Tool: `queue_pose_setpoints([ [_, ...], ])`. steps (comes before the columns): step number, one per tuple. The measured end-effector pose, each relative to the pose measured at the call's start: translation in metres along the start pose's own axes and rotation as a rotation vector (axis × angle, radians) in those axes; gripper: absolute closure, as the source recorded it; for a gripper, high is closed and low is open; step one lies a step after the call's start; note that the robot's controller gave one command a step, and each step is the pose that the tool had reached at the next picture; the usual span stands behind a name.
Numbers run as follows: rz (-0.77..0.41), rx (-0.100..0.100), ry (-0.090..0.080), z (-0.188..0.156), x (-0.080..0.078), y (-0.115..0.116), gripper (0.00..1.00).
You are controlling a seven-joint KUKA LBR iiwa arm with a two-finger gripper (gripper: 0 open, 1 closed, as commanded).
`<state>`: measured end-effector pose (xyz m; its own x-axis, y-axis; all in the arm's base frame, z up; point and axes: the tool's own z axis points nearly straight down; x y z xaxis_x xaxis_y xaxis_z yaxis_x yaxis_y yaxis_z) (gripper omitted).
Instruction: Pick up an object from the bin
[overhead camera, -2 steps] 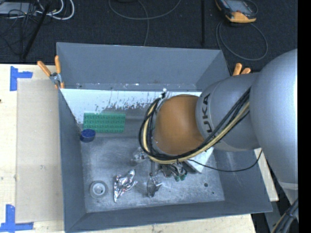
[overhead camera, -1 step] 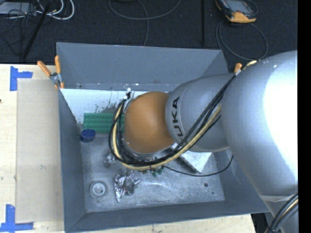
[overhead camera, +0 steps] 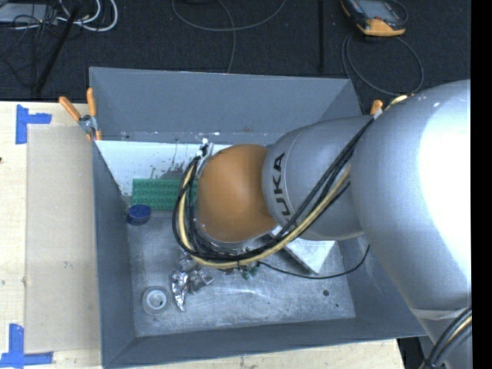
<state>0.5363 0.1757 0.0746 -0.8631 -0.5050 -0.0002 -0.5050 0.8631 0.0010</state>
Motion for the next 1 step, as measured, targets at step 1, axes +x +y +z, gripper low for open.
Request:
queue_pose_setpoints([
  [1, -0.249, 0.003, -0.006, -0.1393, 0.002, -0.003, 1.0],
])
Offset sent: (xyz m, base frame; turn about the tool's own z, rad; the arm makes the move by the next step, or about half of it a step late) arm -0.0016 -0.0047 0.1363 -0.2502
